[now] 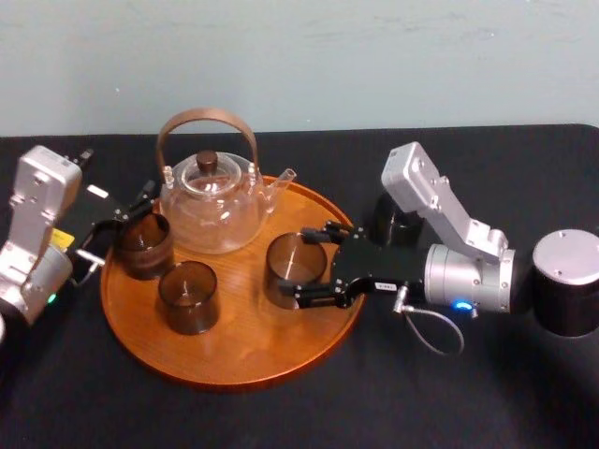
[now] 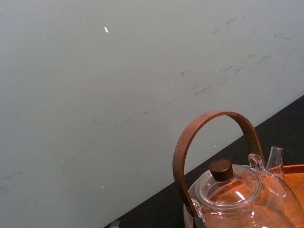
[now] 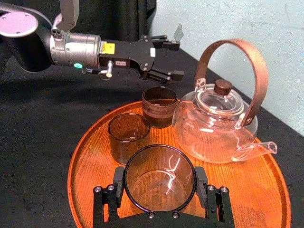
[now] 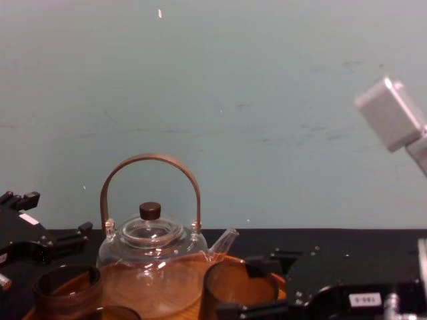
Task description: Pick up the glass from the table and place it on the tray.
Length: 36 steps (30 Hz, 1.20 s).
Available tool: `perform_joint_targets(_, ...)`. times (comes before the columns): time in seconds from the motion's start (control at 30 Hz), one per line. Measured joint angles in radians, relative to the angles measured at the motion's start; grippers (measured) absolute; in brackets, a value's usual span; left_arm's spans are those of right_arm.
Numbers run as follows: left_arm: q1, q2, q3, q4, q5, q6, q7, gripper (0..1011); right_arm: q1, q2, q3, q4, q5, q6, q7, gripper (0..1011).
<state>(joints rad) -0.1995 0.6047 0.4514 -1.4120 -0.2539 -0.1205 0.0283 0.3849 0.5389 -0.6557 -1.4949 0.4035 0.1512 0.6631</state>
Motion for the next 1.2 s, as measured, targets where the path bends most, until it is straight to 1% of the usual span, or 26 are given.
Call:
perform_joint_targets(0.2, 0.000, 0.000, 0.000, 0.000, 0.000, 0.000, 0.000, 1001, 0.002, -0.024, -0.015, 0.044, -0.013, -0.015, -0.001, 901)
perform_joint_targets(0.67, 0.000, 0.000, 0.000, 0.000, 0.000, 0.000, 0.000, 1001, 0.001, -0.060, -0.030, 0.107, -0.038, -0.025, -0.005, 900)
perform_joint_targets(0.97, 0.000, 0.000, 0.000, 0.000, 0.000, 0.000, 0.000, 1001, 0.001, -0.073, -0.031, 0.126, -0.053, -0.025, -0.010, 900)
perform_joint_targets(1.2, 0.000, 0.000, 0.000, 0.000, 0.000, 0.000, 0.000, 1001, -0.001, -0.074, -0.031, 0.127, -0.063, -0.023, -0.018, 900)
